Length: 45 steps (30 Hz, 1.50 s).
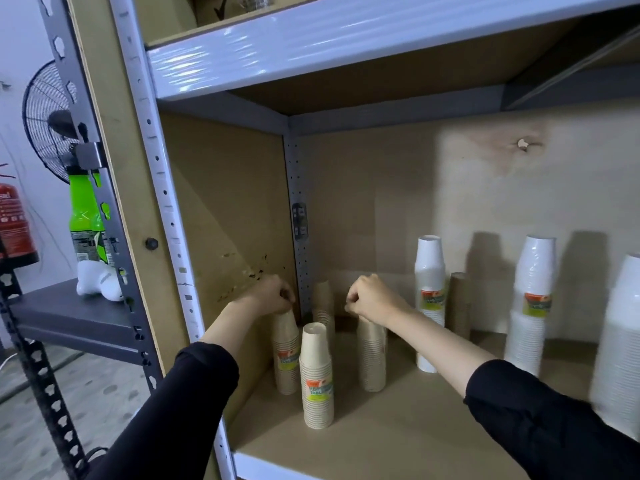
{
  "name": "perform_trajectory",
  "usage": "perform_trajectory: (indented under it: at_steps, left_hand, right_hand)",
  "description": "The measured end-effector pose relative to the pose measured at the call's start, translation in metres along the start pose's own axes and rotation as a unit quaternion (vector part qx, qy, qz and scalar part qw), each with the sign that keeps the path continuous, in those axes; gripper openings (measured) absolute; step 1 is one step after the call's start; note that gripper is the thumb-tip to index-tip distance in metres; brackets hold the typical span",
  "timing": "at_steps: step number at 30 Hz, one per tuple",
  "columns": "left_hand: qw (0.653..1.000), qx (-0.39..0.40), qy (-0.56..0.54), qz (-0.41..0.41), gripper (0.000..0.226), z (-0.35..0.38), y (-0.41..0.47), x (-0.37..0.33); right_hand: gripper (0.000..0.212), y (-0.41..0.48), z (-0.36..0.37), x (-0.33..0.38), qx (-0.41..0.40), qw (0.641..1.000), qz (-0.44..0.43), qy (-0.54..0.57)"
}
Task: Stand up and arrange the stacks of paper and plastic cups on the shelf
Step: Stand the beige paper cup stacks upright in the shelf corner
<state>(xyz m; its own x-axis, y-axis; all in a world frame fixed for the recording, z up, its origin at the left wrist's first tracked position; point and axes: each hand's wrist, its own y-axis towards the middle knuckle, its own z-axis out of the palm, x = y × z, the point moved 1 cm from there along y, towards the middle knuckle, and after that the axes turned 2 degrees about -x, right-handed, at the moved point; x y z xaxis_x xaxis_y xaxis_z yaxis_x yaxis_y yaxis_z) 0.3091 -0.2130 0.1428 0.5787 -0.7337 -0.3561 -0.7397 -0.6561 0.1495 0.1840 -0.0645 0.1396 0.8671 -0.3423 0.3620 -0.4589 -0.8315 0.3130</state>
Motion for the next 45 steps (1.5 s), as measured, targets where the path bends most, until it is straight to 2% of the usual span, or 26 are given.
perform_trajectory:
  at_steps: [6,13,15,18,20,22,23,26,30,35,39,43,45]
  left_hand:
    - [0.999,-0.035,-0.004,0.019,0.024,-0.002,0.027,-0.031]
    - [0.998,-0.015,-0.006,-0.067,0.039,0.015,0.068,-0.051]
    - [0.998,-0.008,-0.009,-0.054,0.034,0.021,0.081,-0.057]
    - [0.999,0.0,0.009,-0.031,0.009,0.033,0.098,-0.061]
    - [0.999,-0.001,0.02,-0.033,0.02,0.042,0.108,-0.059]
    - [0.999,0.002,0.019,-0.041,0.015,0.05,0.115,-0.057]
    - [0.999,0.002,0.02,-0.05,0.022,0.054,0.117,-0.056]
    - [0.998,0.0,0.025,-0.056,0.033,0.058,0.119,-0.053]
    - [0.998,-0.004,0.021,-0.058,0.027,0.06,0.122,-0.047]
    - [0.999,-0.019,0.014,-0.045,0.027,0.054,0.117,-0.042]
    - [1.0,0.005,-0.014,-0.021,0.027,0.048,0.112,-0.03]
    - [0.999,0.021,-0.043,-0.007,0.025,0.043,0.109,-0.026]
    - [0.999,0.023,-0.037,-0.005,0.014,0.043,0.109,-0.028]
  right_hand:
    - [0.021,0.015,-0.015,-0.039,0.006,0.999,0.027,-0.024]
    - [0.035,0.023,-0.012,-0.055,0.078,0.997,-0.003,-0.006]
    - [0.035,0.026,-0.009,-0.059,0.097,0.995,-0.012,0.01]
    - [0.032,0.029,-0.006,-0.063,0.111,0.993,-0.024,0.028]
    - [0.031,0.031,-0.006,-0.064,0.123,0.991,-0.031,0.03]
    - [0.03,0.033,-0.005,-0.066,0.135,0.99,-0.042,0.024]
    - [0.03,0.033,-0.005,-0.067,0.139,0.989,-0.049,0.019]
    - [0.03,0.034,-0.004,-0.069,0.141,0.988,-0.065,0.003]
    - [0.036,0.033,-0.001,-0.068,0.138,0.988,-0.07,-0.019]
    - [0.03,0.028,0.002,-0.059,0.087,0.994,-0.062,-0.039]
    - [0.033,0.021,0.006,-0.041,0.054,0.994,-0.056,-0.081]
    - [0.037,0.023,-0.001,-0.035,0.073,0.994,-0.047,-0.066]
    - [0.035,0.026,-0.006,-0.041,0.102,0.993,-0.051,-0.024]
